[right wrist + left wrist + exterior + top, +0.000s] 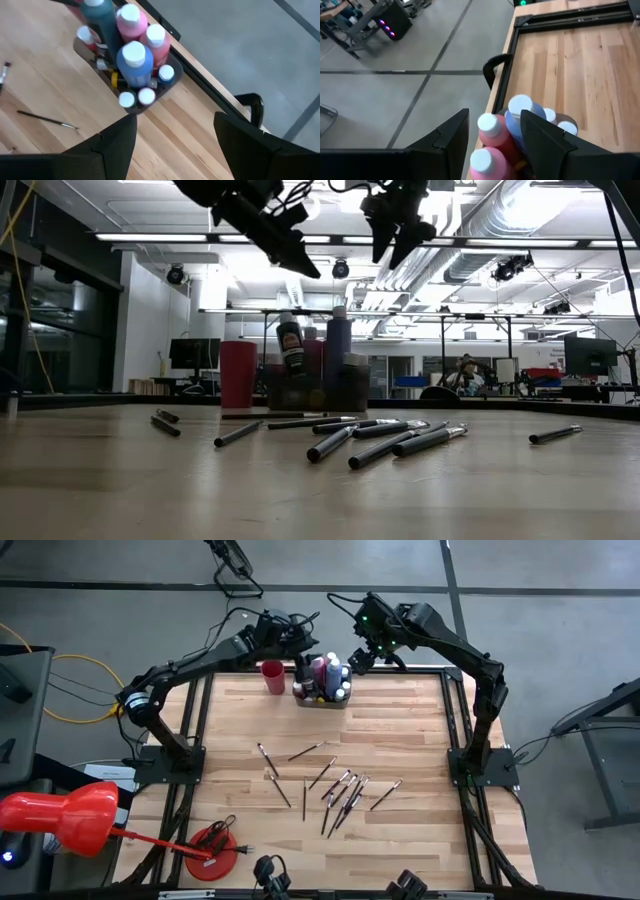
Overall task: Pick & Place Paint Supplies
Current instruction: Put the black paint brush into the pink cup
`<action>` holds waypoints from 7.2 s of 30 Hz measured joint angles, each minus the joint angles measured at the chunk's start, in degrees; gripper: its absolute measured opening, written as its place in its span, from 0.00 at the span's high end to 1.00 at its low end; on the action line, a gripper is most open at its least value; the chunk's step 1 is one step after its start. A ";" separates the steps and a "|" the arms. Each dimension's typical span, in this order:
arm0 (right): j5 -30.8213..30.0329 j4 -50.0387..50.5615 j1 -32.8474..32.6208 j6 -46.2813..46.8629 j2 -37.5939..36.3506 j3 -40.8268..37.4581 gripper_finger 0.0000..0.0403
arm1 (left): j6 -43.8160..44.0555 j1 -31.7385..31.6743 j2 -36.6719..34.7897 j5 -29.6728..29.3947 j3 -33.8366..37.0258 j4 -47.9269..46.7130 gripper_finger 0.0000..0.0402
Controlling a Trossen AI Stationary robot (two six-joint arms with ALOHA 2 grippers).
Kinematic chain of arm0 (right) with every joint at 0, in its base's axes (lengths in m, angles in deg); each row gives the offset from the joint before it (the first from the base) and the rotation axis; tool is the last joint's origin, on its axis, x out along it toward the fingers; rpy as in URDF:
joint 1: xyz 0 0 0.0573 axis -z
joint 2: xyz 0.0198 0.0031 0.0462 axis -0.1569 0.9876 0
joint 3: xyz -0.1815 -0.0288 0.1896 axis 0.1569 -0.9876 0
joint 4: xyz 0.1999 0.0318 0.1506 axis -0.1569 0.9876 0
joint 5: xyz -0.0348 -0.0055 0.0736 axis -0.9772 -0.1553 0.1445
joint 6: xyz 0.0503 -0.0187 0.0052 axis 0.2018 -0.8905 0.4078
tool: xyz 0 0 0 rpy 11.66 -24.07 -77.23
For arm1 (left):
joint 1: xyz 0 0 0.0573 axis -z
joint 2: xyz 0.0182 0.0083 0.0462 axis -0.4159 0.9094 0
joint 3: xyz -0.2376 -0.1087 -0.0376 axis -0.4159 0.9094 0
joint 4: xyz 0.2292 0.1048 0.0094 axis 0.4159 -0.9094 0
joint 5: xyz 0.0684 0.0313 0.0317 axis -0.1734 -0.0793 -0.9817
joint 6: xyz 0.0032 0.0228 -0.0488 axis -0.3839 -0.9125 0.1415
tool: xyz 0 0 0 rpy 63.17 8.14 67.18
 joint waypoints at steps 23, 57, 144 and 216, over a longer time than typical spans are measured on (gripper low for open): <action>-0.11 10.63 -5.75 -3.16 0.00 0.01 0.36 | -4.31 0.07 -11.90 -0.15 2.75 -21.19 0.57; -7.40 -7.55 -29.30 42.94 -28.96 -53.24 0.36 | 50.75 26.42 -29.12 -30.63 33.42 -25.22 0.57; 8.89 -36.25 -42.32 123.73 -14.21 -80.30 0.97 | 11.12 27.82 -30.56 -19.34 35.23 -14.74 0.57; 19.42 -82.60 -16.79 2.56 -43.72 -65.77 0.99 | 30.88 27.80 -17.16 -8.38 24.76 31.65 0.32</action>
